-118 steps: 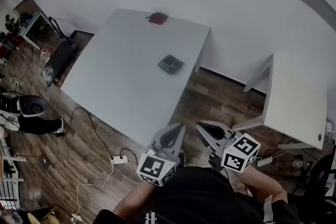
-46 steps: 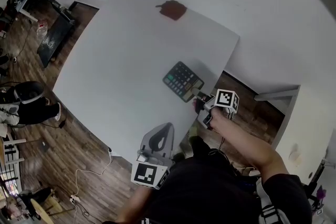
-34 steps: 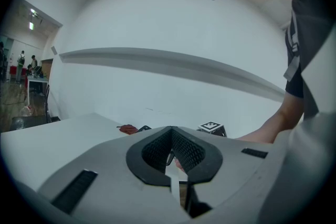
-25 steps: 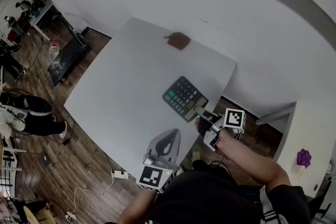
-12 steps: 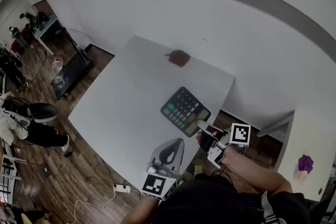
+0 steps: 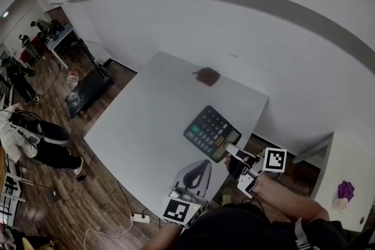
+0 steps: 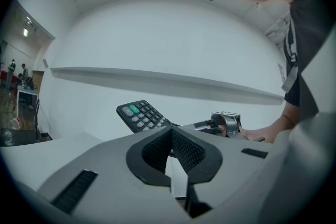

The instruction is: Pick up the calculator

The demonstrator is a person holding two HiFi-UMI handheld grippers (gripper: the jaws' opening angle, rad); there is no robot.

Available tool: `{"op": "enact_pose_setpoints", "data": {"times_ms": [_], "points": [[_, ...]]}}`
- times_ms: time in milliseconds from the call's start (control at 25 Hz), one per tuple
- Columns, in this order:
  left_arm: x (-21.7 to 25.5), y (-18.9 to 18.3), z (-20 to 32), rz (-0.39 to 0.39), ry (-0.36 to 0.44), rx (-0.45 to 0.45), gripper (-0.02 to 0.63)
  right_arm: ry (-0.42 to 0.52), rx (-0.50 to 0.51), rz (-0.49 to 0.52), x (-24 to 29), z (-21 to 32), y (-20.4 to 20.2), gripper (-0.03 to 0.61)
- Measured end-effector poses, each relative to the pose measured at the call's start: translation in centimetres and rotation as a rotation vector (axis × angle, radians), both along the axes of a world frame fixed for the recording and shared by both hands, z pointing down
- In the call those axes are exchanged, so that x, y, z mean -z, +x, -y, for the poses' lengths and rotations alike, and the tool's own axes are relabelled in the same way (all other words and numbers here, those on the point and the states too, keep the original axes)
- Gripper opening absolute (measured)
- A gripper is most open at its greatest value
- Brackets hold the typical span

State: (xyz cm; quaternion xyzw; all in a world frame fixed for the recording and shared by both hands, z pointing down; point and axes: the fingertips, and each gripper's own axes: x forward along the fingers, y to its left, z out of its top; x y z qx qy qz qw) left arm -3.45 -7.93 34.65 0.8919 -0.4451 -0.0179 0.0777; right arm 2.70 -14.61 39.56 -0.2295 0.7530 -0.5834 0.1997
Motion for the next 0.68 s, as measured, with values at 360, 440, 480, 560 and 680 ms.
{"op": "enact_pose_setpoints", "data": {"times_ms": [360, 440, 480, 560, 680], "points": [[0.69, -0.25, 0.21, -0.015, 0.018, 0.011, 0.006, 0.022, 0.008, 0.000, 0.66, 0.13, -0.30, 0.052], [0.75, -0.21, 0.17, -0.017, 0.021, 0.013, 0.006, 0.024, 0.010, 0.003, 0.80, 0.02, -0.31, 0.052], [0.72, -0.24, 0.17, -0.014, 0.019, 0.016, 0.006, 0.025, 0.012, 0.003, 0.87, -0.01, -0.30, 0.052], [0.53, -0.44, 0.29, -0.002, 0.008, 0.029, 0.006, 0.031, 0.014, 0.002, 0.97, 0.01, -0.27, 0.052], [0.45, -0.65, 0.49, 0.007, 0.000, 0.044, 0.006, 0.037, 0.015, -0.002, 1.00, 0.10, -0.16, 0.052]]}}
